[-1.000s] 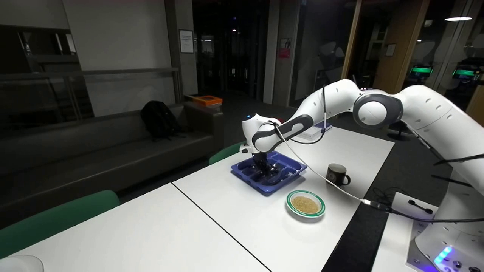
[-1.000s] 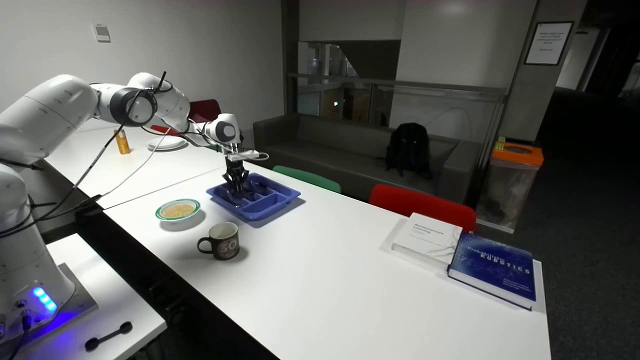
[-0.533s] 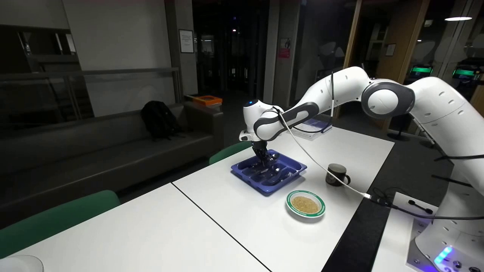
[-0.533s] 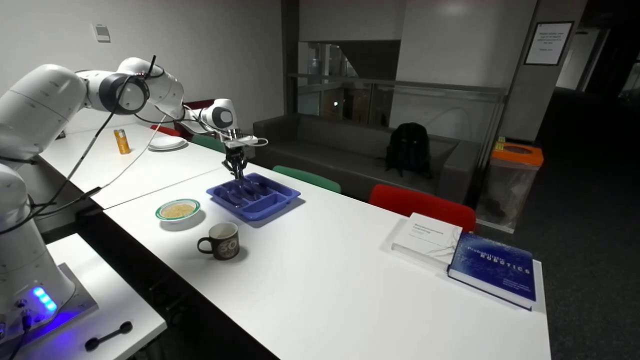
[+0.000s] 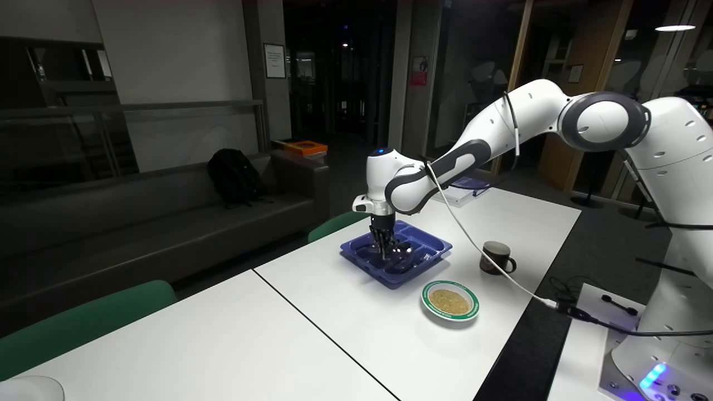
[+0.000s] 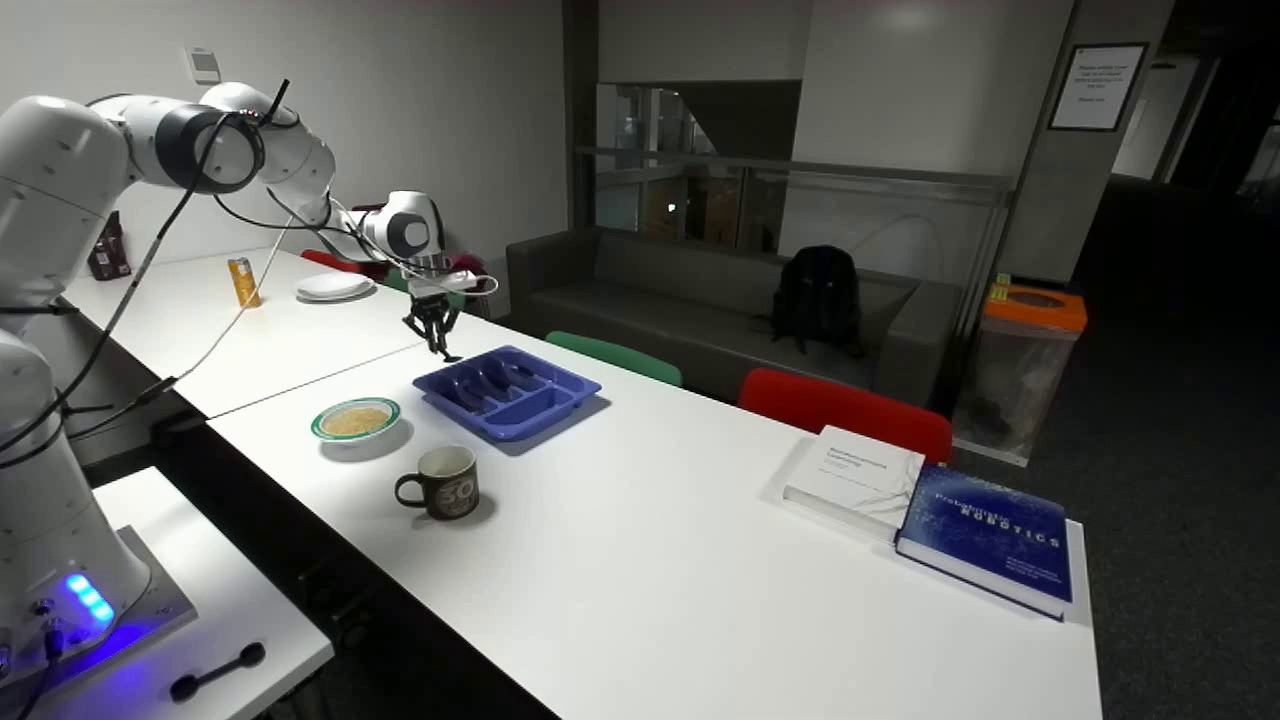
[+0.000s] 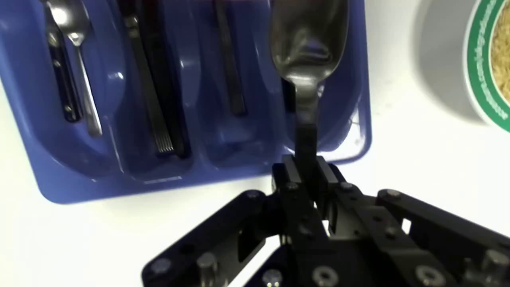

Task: Pick up a silver spoon from the blue tray, use the spoon to scoop up some contents from the bowl, place the contents back in the bowl, put the silver spoon back on the blue tray

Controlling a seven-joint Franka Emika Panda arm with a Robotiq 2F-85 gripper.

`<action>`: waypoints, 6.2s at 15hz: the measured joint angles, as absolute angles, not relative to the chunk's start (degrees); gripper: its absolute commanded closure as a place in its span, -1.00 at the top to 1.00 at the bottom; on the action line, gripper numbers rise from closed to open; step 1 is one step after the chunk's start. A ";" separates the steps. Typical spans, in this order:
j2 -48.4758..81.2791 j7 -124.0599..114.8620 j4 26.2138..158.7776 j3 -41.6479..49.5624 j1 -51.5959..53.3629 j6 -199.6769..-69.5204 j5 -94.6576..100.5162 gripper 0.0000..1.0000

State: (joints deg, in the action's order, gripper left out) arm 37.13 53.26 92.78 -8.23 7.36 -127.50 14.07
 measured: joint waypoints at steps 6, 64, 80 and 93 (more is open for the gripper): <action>31.56 49.06 109.49 -12.39 7.65 -142.79 11.57 -0.93; 20.28 27.67 130.71 -12.64 9.93 -161.09 18.11 -0.93; 13.23 27.74 147.85 -14.59 5.07 -189.43 18.46 -0.93; 12.31 26.56 149.38 -22.68 -7.22 -198.11 32.54 -0.93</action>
State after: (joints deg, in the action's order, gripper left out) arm 12.31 26.56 149.38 -22.68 -7.22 -198.11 32.54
